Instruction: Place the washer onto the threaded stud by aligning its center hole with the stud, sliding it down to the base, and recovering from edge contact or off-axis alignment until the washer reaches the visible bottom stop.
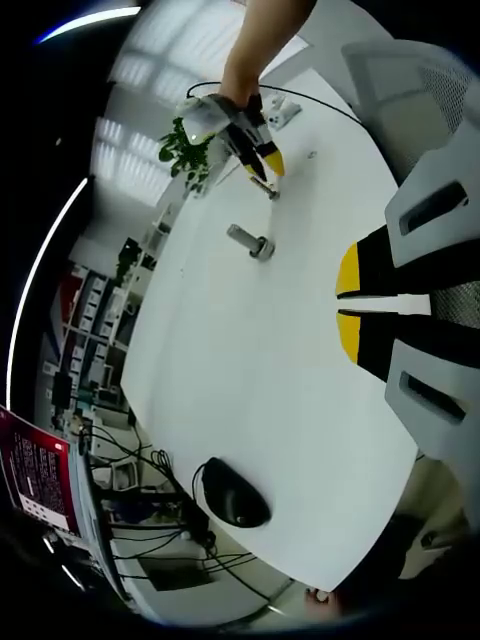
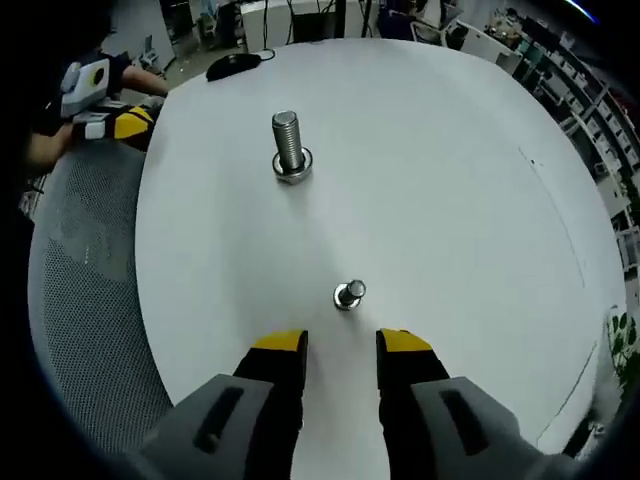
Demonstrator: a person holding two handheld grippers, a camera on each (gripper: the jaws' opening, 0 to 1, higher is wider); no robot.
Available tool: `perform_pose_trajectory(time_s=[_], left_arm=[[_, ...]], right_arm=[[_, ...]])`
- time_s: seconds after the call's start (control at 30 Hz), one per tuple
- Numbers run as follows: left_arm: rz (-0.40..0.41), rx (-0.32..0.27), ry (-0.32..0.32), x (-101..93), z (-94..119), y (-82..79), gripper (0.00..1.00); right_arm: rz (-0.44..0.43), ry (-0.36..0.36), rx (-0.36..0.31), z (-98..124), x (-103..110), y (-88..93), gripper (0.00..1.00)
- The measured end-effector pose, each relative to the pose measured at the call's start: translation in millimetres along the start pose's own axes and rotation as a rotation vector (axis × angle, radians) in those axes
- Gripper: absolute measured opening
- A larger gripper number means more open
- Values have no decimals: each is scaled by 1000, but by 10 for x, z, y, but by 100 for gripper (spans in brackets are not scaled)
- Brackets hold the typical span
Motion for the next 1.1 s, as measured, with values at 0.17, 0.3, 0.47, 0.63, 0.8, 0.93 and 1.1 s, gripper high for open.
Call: perform_pose_trajectory(time_s=[0.17, 0.3, 0.47, 0.63, 0.8, 0.93, 1.1], left_arm=[[-1, 1, 0, -2, 2, 0, 2], [-1, 2, 0, 2, 1, 4, 2], [-2, 4, 0, 2, -2, 8, 2], [-1, 4, -1, 5, -1, 8, 2], [-2, 6, -2, 8, 2, 9, 2], [0, 6, -3, 10, 5, 8, 2], [0, 7, -3, 10, 6, 7, 2]], right_arm=[[-30, 13, -16, 93, 106, 127, 29], [-46, 23, -23, 152, 192, 198, 29], [-71, 22, -29, 181, 283, 312, 29], [-103, -8, 0, 104, 370, 486, 28], [-115, -29, 23, 51, 415, 615, 27], [-117, -47, 42, 26, 430, 660, 27], [-47, -43, 84, 22, 435, 656, 26]])
Point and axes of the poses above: the point that each gripper's makers call its tool centre point, and the gripper's own axes: z roughly backward along the fingers, x roughly to its left, y roughly out of its underside, the point moved 7 cm from there along z, roughly backward along the fingers, and after that the axes turned 8 degrees about -y, right-handed, at the moved point
